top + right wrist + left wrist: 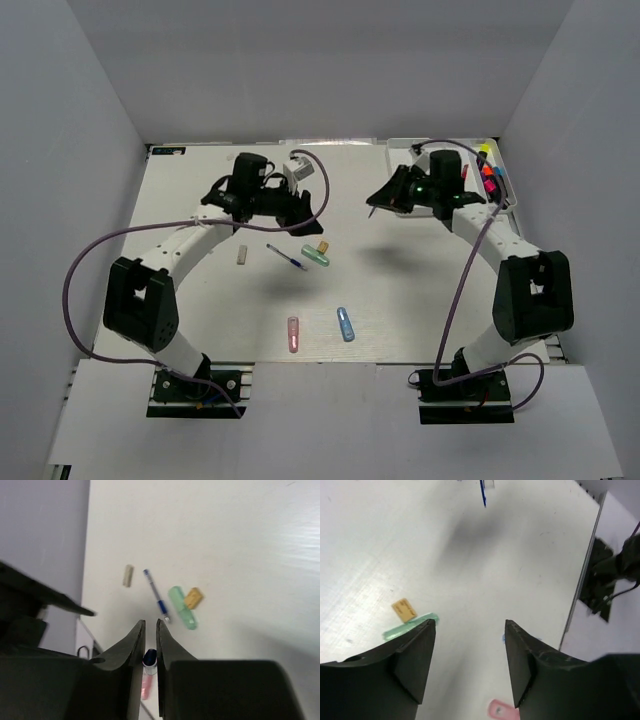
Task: Sort the stationery into containers
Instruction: Grab a piece of stationery with the left arm
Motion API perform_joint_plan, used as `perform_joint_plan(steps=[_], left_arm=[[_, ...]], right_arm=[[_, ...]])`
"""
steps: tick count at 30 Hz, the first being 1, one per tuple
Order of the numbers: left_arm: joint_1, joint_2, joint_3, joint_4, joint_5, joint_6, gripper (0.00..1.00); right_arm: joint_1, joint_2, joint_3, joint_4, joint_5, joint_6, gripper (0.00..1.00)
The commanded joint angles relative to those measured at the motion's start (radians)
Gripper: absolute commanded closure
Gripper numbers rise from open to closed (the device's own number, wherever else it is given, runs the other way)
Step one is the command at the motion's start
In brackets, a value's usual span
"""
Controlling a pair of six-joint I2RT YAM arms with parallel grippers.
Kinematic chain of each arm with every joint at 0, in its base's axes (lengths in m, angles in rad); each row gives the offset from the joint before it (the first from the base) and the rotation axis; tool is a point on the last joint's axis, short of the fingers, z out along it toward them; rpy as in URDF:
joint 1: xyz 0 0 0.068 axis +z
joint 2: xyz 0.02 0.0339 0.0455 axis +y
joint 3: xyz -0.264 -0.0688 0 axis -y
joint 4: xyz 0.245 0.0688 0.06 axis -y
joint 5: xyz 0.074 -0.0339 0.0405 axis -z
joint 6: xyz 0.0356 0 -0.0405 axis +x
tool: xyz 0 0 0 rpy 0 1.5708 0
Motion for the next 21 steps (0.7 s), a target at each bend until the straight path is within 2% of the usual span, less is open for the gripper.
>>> perform_joint_plan(steps=[1,2,4,6,7,9,10,13,16,21], left_arm=[[0.026,-0.017,0.143,-0.307,0.095,0.404,0.34],[0.040,0.035,0.176,-0.440,0.095,0.552,0.38],[0.052,0.104,0.296,-0.658,0.087,0.703,0.41],[0.061,0.207,0.399,-0.825,0.064,0.977,0.43],[0.061,0.235,0.421,-0.869,0.044,1.050,0.43],[0.061,0.278,0.421,-0.895,-0.041,1.167,0.47],[0.061,0.279,0.377,-0.875,-0.074,1.266,0.48],[0.061,0.253,0.256,-0.805,-0.184,1.429,0.51],[0.061,0.270,0.225,-0.783,-0.246,1.483,0.51],[0.061,0.350,0.297,-0.826,-0.260,1.526,0.50]], right_arm=[[-0.089,-0.076,0.020,-0.072,0.029,-0.159,1.00],[-0.101,-0.093,0.022,-0.081,0.027,-0.203,1.00],[-0.139,-0.107,0.020,-0.088,0.026,-0.230,1.00],[-0.173,-0.122,0.013,-0.085,0.003,-0.243,1.00],[-0.181,-0.124,0.011,-0.085,-0.005,-0.245,1.00],[-0.197,-0.131,0.004,-0.078,-0.023,-0.236,1.00],[-0.221,-0.131,-0.010,-0.072,-0.031,-0.230,1.00],[-0.252,-0.139,-0.036,-0.059,-0.060,-0.217,1.00],[-0.275,-0.142,-0.047,-0.070,-0.077,-0.225,1.00],[-0.309,-0.136,-0.062,-0.067,-0.114,-0.217,1.00]])
